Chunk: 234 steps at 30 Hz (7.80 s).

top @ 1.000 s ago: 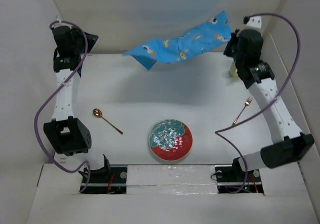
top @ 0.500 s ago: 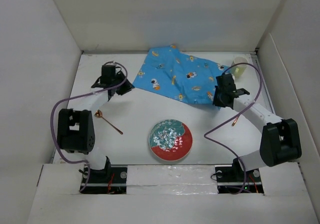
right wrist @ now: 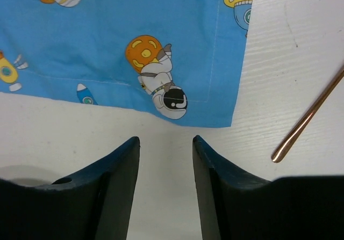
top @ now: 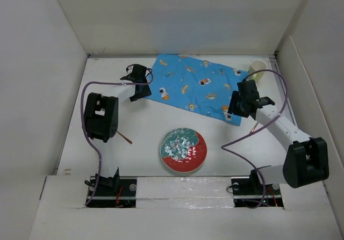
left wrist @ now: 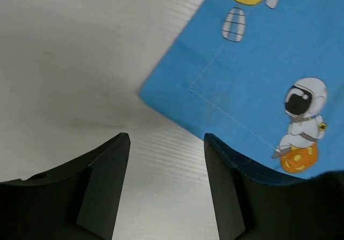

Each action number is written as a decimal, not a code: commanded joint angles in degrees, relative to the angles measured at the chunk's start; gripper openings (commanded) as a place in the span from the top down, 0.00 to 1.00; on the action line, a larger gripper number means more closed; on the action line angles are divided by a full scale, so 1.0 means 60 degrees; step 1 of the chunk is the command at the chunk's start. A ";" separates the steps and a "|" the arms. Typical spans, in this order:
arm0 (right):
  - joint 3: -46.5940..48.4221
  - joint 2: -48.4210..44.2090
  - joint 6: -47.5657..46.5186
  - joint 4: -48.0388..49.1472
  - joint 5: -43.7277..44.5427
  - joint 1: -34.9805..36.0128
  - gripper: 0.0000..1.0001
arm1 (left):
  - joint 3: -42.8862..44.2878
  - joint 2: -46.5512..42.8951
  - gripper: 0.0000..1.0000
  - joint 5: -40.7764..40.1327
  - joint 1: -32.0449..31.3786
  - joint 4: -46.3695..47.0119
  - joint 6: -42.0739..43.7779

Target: Set the dinner table for one person

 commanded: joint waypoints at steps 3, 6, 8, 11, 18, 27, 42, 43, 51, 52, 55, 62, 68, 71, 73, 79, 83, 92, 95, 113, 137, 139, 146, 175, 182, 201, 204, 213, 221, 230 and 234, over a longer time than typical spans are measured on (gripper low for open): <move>-0.0099 -0.0774 -0.0035 0.0156 -0.0753 -0.0151 0.49 | -0.0089 -0.0053 0.45 -0.1448 0.0065 -0.0218 0.0054; -0.0217 -0.0775 -0.0021 0.0289 -0.1017 -0.0254 0.50 | 0.0013 0.0123 0.43 -0.1449 0.0152 -0.0188 0.0069; -0.0290 -0.0804 -0.0021 0.0450 -0.1179 -0.0254 0.51 | 0.0348 0.0502 0.44 -0.1391 0.0153 -0.0304 0.0011; -0.0349 -0.0936 -0.0035 0.0597 -0.1501 -0.0254 0.51 | 0.0759 0.0942 0.45 -0.1289 0.0241 -0.0407 0.0010; -0.0276 -0.1141 -0.0021 0.0656 -0.1604 -0.0342 0.52 | 0.1170 0.1368 0.53 -0.1098 0.0241 -0.0408 -0.0005; -0.0319 -0.0878 0.0126 0.1065 -0.1590 -0.0459 0.53 | 0.1449 0.1588 0.83 -0.0586 0.0241 -0.0481 -0.0092; -0.0510 0.0469 0.1515 0.2294 -0.2276 -0.2230 0.49 | -0.0775 -0.0241 1.00 -0.0117 0.0417 0.0016 -0.0020; -0.0525 0.0615 0.1619 0.2369 -0.2409 -0.2478 0.49 | -0.1256 -0.0446 1.00 -0.0160 0.0417 0.0046 -0.0019; -0.0305 0.1920 0.2118 0.2443 -0.2439 -0.2876 0.51 | -0.3104 -0.2292 1.00 -0.0247 0.0417 0.0002 0.0010; -0.0320 0.1978 0.2118 0.2443 -0.2483 -0.2963 0.51 | -0.3237 -0.2613 1.00 -0.0262 0.0417 -0.0027 0.0010; -0.0408 0.2081 0.2045 0.2487 -0.2644 -0.2964 0.51 | -0.3663 -0.3111 1.00 -0.0394 0.0417 -0.0144 0.0083; -0.0963 0.1921 0.1737 0.2106 -0.2775 -0.2964 0.52 | -0.4029 -0.3348 1.00 -0.0746 0.0417 -0.0467 0.0318; -0.1346 0.1774 0.1722 0.1990 -0.2791 -0.3051 0.54 | -0.4278 -0.3598 1.00 -0.0629 0.0417 -0.0481 0.0390; -0.1360 0.1730 0.1752 0.1901 -0.2849 -0.3052 0.64 | -0.4264 -0.3408 1.00 -0.0658 0.0417 -0.0613 0.0420; -0.1389 0.1657 0.1766 0.1799 -0.2850 -0.3052 0.70 | -0.4308 -0.3421 1.00 -0.0600 0.0417 -0.0642 0.0435; -0.1872 0.0896 0.1693 0.1667 -0.2805 -0.3154 0.79 | -0.4673 -0.3846 1.00 -0.0410 0.0417 -0.0730 0.0464; -0.1624 0.0501 0.1693 0.1404 -0.3141 -0.3242 0.75 | -0.4733 -0.4080 1.00 -0.0438 0.0417 -0.0789 0.0420; 0.0453 -0.0965 0.2293 0.2015 -0.3318 -0.3242 1.00 | -0.2172 -0.4739 0.60 -0.0483 0.0417 -0.1243 0.0859; 0.1013 -0.0674 0.2338 0.2355 -0.3552 -0.3330 1.00 | -0.1071 -0.4842 0.52 0.0089 0.0417 -0.1228 0.1006; -0.2217 -0.1872 0.1180 0.2063 -0.7418 -0.0915 0.59 | -0.3868 -0.7802 0.96 0.4541 0.0036 0.1130 0.1167; -0.5198 0.2021 0.2557 0.7246 -0.8810 0.1416 0.45 | -0.3400 -0.7479 0.63 0.5334 0.0036 0.0633 0.1592; -0.5271 0.2402 0.2616 0.7612 -0.8943 0.1416 0.48 | -0.3458 -0.7640 0.63 0.5158 0.0036 0.0472 0.1563; -0.5139 0.2917 0.2089 0.6883 -0.8810 0.0992 0.96 | -0.3181 -0.7948 0.63 0.4295 0.0036 0.0032 0.1694; 0.3942 0.4701 0.5486 0.6251 -0.8592 0.0112 1.00 | -0.2594 -0.7699 0.63 0.4498 0.0431 0.0046 0.1812; 0.3899 0.5493 0.5956 0.6676 -0.8358 0.0215 1.00 | -0.2975 -0.7831 0.62 0.4513 0.0431 0.0134 0.1739; 0.2683 0.5730 0.4419 0.4671 -0.7025 0.0391 0.54 | -0.3312 -0.7846 0.63 0.4542 0.0431 0.0281 0.1621; 0.2800 0.5480 0.3965 0.3983 -0.6688 0.0391 0.42 | -0.3283 -0.7802 0.63 0.4513 0.0431 0.0324 0.1636; 0.4060 0.4675 0.1709 0.1185 -0.5018 -0.0091 0.37 | -0.2771 -0.7669 0.69 0.5010 0.0431 0.0383 0.1709; 0.4614 0.3913 0.1034 0.0686 -0.4303 -0.1365 1.00 | -0.2521 -0.7523 1.00 0.5392 0.0431 0.0353 0.2046; 0.5773 0.3604 0.2336 0.1007 -0.2544 -0.3957 0.57 | -0.3194 -0.7977 0.70 0.5773 0.0198 0.0866 0.2310; 0.6446 0.4219 0.3171 0.0833 -0.1957 -0.4429 0.40 | -0.3458 -0.8138 0.68 0.5758 0.0021 0.1013 0.2280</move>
